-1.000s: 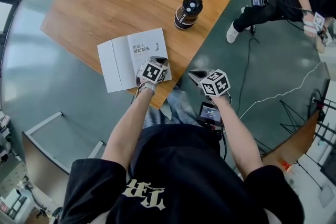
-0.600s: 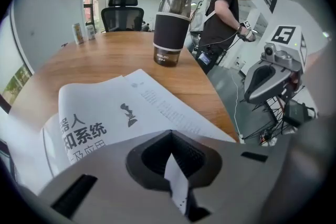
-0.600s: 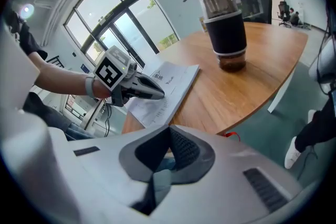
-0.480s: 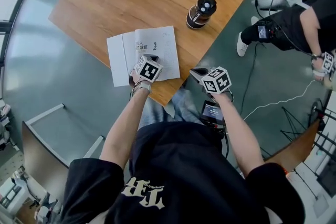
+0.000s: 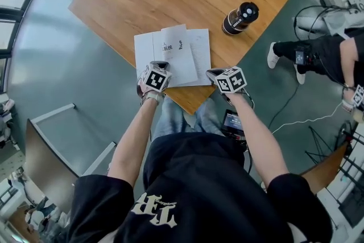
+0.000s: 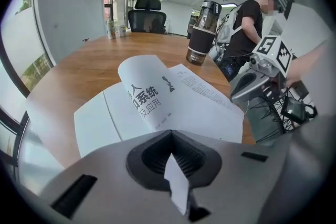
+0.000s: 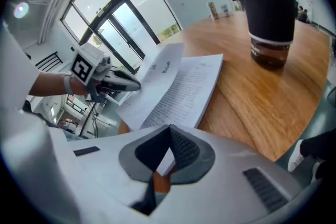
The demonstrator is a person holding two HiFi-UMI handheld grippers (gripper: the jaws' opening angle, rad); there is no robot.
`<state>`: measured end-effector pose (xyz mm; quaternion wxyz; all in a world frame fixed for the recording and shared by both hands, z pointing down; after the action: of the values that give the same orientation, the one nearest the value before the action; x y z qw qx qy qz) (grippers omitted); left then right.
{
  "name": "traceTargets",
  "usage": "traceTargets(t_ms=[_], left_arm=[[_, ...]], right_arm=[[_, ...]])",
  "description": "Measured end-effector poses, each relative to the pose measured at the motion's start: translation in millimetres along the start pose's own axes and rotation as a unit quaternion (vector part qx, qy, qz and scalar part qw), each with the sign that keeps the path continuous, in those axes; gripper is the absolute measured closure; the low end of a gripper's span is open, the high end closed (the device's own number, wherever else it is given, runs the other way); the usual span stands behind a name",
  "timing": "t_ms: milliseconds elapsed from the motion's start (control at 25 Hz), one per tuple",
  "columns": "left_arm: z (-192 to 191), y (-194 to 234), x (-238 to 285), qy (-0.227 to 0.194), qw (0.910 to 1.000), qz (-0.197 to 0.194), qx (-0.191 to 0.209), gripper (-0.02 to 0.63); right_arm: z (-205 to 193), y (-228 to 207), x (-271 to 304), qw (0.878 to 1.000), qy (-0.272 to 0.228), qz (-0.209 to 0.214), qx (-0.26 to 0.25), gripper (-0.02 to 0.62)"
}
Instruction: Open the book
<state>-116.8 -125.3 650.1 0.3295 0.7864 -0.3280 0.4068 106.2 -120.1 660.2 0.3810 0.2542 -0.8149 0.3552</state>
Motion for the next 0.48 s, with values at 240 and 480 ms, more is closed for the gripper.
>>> traceTargets(t_ms=[240,480], left_arm=[[-15,13,-16,-0.008,0.9999,-0.004,-0.013,0.6],[-37,39,-45,-0.022,0.9994,0.006,-0.027,0.6]], right_arm=[[33,16,42,0.998,0.004,0.04,0.051,0.606],[62,73,71,0.995,0.001,0.103,0.006,0.606]])
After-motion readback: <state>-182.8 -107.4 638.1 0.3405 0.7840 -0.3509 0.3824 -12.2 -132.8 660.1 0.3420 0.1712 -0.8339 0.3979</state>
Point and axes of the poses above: the fingertips, and each gripper's own axes: x forward along the fingers, y to its left, z out of its top, the point moved 6 cm from there along -x, backward along the fingers, and after that the axes turned 7 degrees about -z, right-handed, at the moved point
